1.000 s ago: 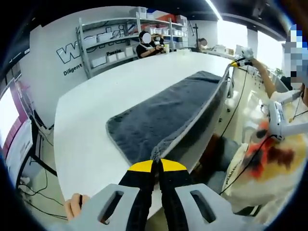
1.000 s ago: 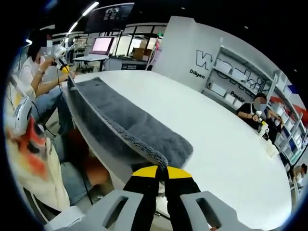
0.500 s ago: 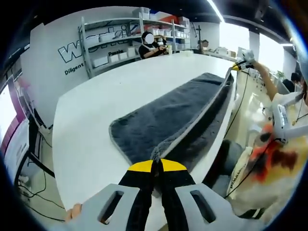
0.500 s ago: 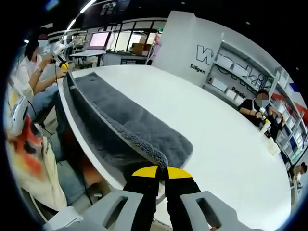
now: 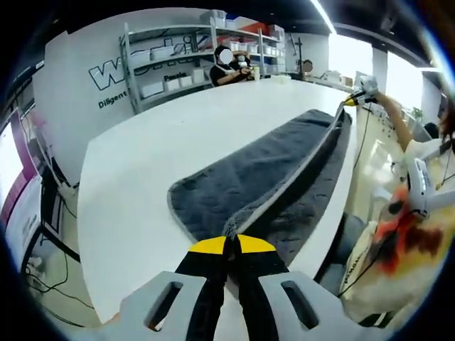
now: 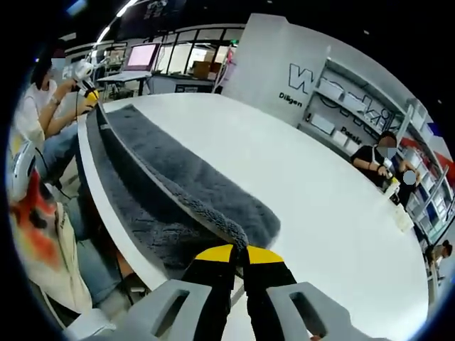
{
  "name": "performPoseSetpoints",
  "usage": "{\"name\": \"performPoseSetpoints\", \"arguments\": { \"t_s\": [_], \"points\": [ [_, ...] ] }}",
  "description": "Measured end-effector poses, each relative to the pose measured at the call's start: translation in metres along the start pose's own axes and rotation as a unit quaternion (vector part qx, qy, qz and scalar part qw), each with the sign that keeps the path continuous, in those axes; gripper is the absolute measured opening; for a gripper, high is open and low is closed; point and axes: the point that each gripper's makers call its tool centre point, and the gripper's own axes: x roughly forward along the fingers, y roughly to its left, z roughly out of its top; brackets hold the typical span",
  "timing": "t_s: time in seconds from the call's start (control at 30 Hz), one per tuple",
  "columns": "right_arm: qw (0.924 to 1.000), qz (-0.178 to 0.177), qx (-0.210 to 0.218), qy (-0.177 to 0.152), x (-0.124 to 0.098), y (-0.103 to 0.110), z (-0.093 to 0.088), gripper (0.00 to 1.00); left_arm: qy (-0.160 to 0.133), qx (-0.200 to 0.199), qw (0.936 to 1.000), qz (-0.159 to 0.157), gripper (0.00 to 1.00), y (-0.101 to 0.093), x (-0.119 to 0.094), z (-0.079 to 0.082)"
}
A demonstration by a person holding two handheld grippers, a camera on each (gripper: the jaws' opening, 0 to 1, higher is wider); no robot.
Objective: Fold the towel on the table until its edges align and the towel forms a compact rectangular stack.
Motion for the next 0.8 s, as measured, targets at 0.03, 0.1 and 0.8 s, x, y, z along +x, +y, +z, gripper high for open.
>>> {"name": "performPoseSetpoints", "arguments": {
  "t_s": [0.03,0.1,0.8],
  "points": [
    [1.0000,-0.002,-0.002,0.001,0.001,-0.001,0.000,0.01,0.001,-0.001,1.0000,0.000,0.03,0.001,0.001,0.000],
    [1.0000,-0.004,-0.005,0.002,0.004,-0.002,0.001,0.01,0.000,-0.003,1.0000,0.000,0.03,0.003,0.003,0.001],
    [0.9988,-0.046,-0.011,-0.009,0.015,-0.024,0.018,0.01,-0.017,-0.010,0.9997,0.015,0.03,0.019,0.018,0.023]
  ]
}}
